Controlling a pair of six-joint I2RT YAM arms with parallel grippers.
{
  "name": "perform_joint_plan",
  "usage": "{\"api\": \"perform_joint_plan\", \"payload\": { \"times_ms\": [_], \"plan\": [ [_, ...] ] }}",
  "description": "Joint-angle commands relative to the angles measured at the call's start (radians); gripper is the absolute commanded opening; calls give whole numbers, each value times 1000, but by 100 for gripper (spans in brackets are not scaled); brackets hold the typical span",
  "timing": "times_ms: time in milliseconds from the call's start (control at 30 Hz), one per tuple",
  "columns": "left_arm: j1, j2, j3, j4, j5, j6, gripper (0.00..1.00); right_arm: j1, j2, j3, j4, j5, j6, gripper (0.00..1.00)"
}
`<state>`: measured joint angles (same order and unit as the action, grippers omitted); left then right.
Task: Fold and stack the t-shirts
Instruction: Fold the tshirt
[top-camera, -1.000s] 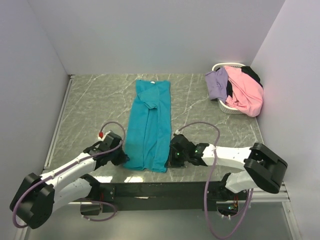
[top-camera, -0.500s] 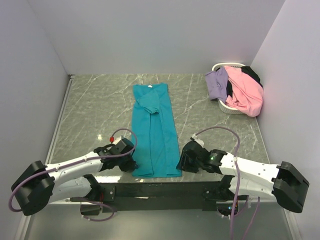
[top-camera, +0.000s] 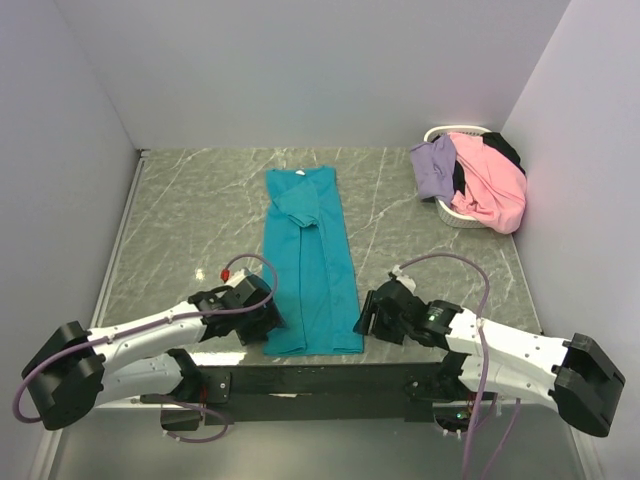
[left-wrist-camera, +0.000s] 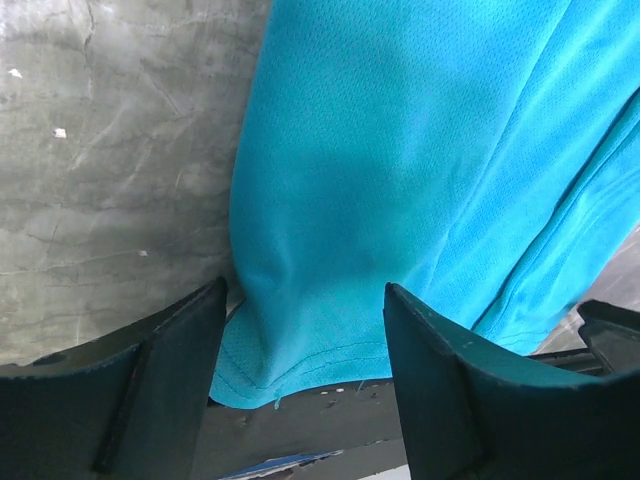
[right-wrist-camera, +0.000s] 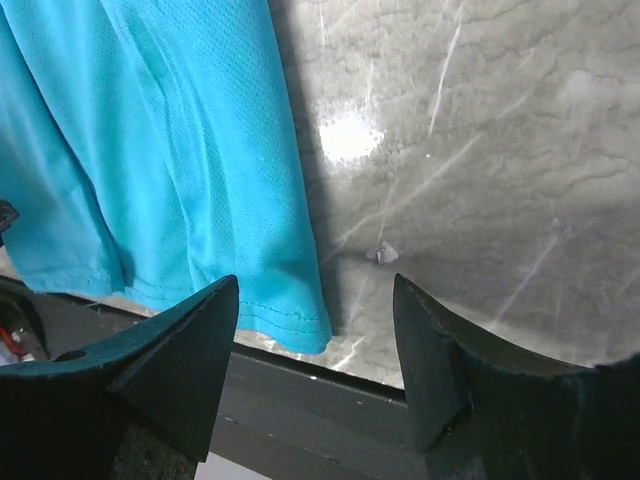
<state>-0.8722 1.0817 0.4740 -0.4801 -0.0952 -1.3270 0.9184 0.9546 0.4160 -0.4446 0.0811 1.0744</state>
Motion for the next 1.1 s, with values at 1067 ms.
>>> {"api": "perform_joint_plan", "payload": {
  "times_ms": [1067],
  "plan": [
    [-134, -112, -104, -198, -25, -112, 65, -72, -48, -158, 109, -179, -51, 66]
  ]
}}
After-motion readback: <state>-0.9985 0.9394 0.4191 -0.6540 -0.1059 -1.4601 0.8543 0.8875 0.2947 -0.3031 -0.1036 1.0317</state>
